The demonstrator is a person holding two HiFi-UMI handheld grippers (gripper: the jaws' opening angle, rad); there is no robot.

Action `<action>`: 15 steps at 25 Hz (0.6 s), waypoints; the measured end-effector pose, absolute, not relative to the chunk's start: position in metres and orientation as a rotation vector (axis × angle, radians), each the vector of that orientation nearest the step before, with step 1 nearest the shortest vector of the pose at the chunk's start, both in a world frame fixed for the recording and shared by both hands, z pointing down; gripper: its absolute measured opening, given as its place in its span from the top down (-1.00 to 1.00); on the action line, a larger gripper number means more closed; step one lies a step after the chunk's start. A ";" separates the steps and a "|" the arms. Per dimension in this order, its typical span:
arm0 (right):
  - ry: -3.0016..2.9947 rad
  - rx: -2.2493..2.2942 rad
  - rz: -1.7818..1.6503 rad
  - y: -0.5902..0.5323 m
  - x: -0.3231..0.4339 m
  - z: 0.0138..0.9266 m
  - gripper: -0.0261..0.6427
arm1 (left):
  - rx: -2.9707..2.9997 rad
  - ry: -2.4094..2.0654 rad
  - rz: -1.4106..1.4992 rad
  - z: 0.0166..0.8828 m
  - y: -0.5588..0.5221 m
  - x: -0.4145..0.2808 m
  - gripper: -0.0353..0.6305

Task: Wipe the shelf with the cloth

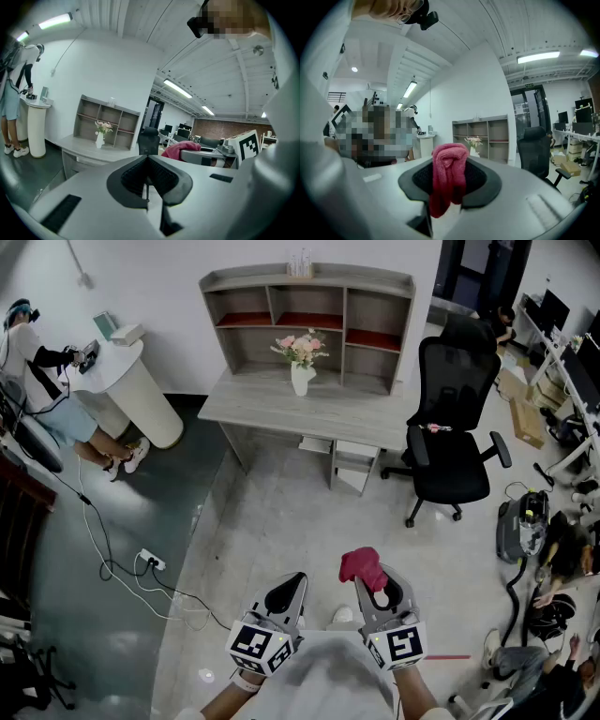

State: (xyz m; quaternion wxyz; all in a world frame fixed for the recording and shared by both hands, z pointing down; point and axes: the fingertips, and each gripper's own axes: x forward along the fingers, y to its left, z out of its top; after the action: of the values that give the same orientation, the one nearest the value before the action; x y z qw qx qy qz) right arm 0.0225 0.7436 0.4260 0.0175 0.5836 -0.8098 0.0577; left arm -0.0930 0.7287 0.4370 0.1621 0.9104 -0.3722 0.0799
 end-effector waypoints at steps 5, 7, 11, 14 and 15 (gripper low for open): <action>-2.542 1.799 0.203 0.749 0.040 0.430 0.54 | 2.575 -1.073 0.252 0.442 0.734 -0.076 0.88; -2.598 1.782 0.259 0.750 0.044 0.431 0.54 | 2.568 -1.084 0.262 0.442 0.734 -0.070 0.88; -2.636 1.753 0.313 0.749 0.053 0.440 0.54 | 2.549 -1.126 0.278 0.446 0.731 -0.062 0.88; -2.663 1.747 0.315 0.748 0.066 0.446 0.54 | 2.545 -1.163 0.278 0.450 0.730 -0.054 0.88; -2.674 1.744 0.322 0.745 0.071 0.447 0.54 | 2.541 -1.183 0.281 0.453 0.728 -0.053 0.88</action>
State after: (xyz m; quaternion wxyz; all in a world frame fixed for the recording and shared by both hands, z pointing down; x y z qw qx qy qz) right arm 0.0707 0.7453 0.4469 -0.0336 0.5433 -0.8328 0.1004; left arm -0.0533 0.7282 0.4527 0.1616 0.8902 -0.4145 0.0985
